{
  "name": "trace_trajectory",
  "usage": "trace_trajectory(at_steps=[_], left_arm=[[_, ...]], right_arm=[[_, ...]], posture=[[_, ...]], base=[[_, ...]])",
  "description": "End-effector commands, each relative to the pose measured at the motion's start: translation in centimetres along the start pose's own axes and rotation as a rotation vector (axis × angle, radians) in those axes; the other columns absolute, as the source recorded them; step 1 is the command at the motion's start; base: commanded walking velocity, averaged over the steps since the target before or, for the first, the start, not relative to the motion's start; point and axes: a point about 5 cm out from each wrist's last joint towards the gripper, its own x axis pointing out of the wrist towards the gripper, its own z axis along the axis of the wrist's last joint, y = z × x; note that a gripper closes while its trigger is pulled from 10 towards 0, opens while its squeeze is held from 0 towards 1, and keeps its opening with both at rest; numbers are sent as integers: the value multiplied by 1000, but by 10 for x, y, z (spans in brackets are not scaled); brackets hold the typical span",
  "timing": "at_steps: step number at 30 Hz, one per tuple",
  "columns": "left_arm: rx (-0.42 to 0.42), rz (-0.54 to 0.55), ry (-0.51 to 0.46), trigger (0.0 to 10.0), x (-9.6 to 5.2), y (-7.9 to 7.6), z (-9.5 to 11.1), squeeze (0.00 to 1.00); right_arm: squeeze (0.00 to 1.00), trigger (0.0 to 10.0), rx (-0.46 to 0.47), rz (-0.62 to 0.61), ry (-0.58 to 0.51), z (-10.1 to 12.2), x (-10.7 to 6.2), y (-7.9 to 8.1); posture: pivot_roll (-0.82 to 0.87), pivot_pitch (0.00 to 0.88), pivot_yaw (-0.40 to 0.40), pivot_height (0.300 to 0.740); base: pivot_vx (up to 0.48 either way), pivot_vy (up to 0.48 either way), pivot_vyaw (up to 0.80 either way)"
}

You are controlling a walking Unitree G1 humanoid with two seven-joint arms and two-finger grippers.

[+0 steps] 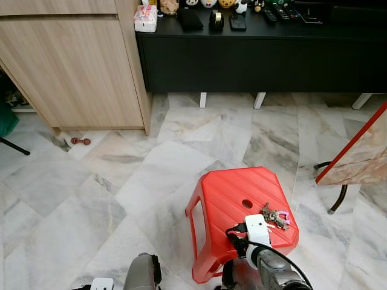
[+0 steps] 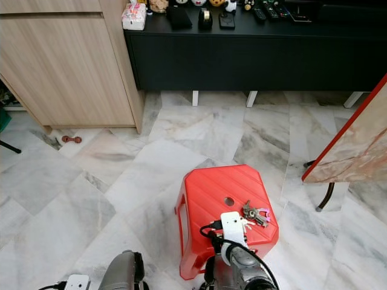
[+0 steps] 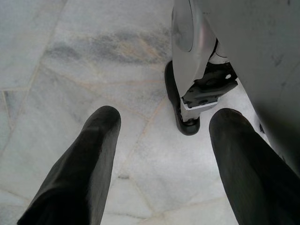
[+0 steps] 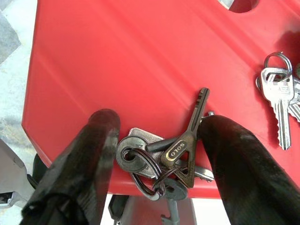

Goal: Hang keys on a hook

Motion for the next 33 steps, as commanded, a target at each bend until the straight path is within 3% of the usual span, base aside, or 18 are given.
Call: trace_trajectory(at_steps=[1, 19, 33], left_arm=[[-2, -30, 36, 10000, -2, -8, -12, 0], [2, -32, 47, 10000, -2, -9, -13, 0], [2, -31, 51, 10000, -1, -10, -13, 0]], right_arm=[[0, 0, -2, -7, 36, -8, -2, -3], [0, 0, -2, -11, 38, -8, -2, -3], [0, 0, 24, -12, -23, 6, 1, -3]], posture=[[111, 161, -79, 632], [111, 159, -77, 632], [110, 156, -79, 632]], base=[[0, 0, 0], [0, 0, 0], [0, 0, 0]])
